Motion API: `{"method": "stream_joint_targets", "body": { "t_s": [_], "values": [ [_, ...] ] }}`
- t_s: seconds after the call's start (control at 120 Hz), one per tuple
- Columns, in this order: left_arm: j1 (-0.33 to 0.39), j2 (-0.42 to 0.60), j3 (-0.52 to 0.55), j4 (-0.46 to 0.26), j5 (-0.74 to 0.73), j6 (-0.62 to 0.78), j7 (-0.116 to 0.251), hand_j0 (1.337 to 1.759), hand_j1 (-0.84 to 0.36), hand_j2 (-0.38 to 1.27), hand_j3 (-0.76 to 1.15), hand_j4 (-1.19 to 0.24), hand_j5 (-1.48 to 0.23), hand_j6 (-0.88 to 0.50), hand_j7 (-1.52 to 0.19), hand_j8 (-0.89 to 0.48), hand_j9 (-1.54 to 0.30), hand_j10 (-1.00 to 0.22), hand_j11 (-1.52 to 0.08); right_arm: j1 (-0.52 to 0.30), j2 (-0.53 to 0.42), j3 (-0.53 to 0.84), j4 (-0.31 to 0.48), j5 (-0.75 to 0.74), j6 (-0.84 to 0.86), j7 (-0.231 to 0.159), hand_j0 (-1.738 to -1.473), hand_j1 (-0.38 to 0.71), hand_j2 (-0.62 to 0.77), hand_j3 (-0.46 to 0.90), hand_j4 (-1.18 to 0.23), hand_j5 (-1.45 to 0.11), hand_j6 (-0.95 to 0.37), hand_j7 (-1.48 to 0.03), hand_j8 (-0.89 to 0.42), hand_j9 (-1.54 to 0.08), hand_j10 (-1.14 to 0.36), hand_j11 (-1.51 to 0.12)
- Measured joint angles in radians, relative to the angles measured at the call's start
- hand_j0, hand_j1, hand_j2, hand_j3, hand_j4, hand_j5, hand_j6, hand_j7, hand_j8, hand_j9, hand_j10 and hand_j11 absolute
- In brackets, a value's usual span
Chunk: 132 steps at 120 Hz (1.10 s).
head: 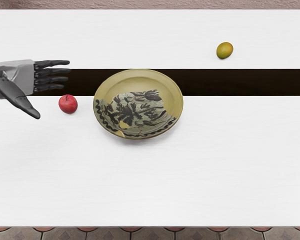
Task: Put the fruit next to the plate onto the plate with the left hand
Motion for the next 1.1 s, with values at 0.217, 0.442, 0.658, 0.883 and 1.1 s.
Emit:
{"method": "stream_joint_targets", "body": {
  "t_s": [0.217, 0.442, 0.658, 0.883, 1.1],
  "values": [
    [0.003, 0.019, -0.001, -0.001, 0.075, 0.089, 0.000, 1.658, 0.34, 0.00, 0.00, -0.01, -0.01, -0.01, -0.01, -0.01, -0.01, -0.01, -0.01, 0.002, 0.000, 0.001, 0.000, 0.000, 0.000, 0.005, -1.658, -0.35, 0.00, 0.00, 0.00, 0.00, 0.00, 0.00, 0.00, 0.00, 0.00, 0.00],
    [0.021, 0.004, 0.048, -0.018, 0.307, 0.392, 0.001, 1.658, 0.34, 0.00, 0.00, -0.01, -0.02, -0.02, -0.02, -0.01, -0.02, -0.01, -0.02, 0.002, 0.000, 0.001, 0.000, 0.000, 0.000, 0.006, -1.658, -0.35, 0.00, 0.00, 0.00, 0.00, 0.00, 0.00, 0.00, 0.00, 0.00, 0.00],
    [-0.116, -0.075, 0.305, -0.097, 0.376, 0.735, -0.006, 1.658, 0.34, 0.00, 0.00, -0.01, -0.02, -0.02, -0.02, -0.02, -0.02, -0.01, -0.02, 0.002, 0.000, 0.001, 0.000, 0.000, 0.000, 0.006, -1.658, -0.35, 0.00, 0.00, 0.00, 0.00, 0.00, 0.00, 0.00, 0.00, 0.00, 0.00],
    [-0.146, -0.176, 0.462, -0.104, 0.404, 0.989, -0.002, 1.658, 0.33, 0.01, 0.00, -0.02, -0.02, -0.02, -0.02, -0.02, -0.02, -0.02, -0.02, 0.002, 0.000, 0.001, 0.000, 0.000, 0.000, 0.006, -1.658, -0.35, 0.00, 0.00, 0.00, 0.00, 0.00, 0.00, 0.00, 0.00, 0.00, 0.00],
    [-0.227, -0.367, 0.550, 0.027, 0.510, 1.060, 0.050, 1.658, 0.28, 0.01, 0.00, -0.06, -0.08, -0.06, -0.08, -0.06, -0.08, -0.06, -0.08, 0.002, 0.000, 0.001, 0.000, 0.000, 0.000, 0.006, -1.658, -0.35, 0.00, 0.00, 0.00, 0.00, 0.00, 0.00, 0.00, 0.00, 0.00, 0.00]
  ]
}}
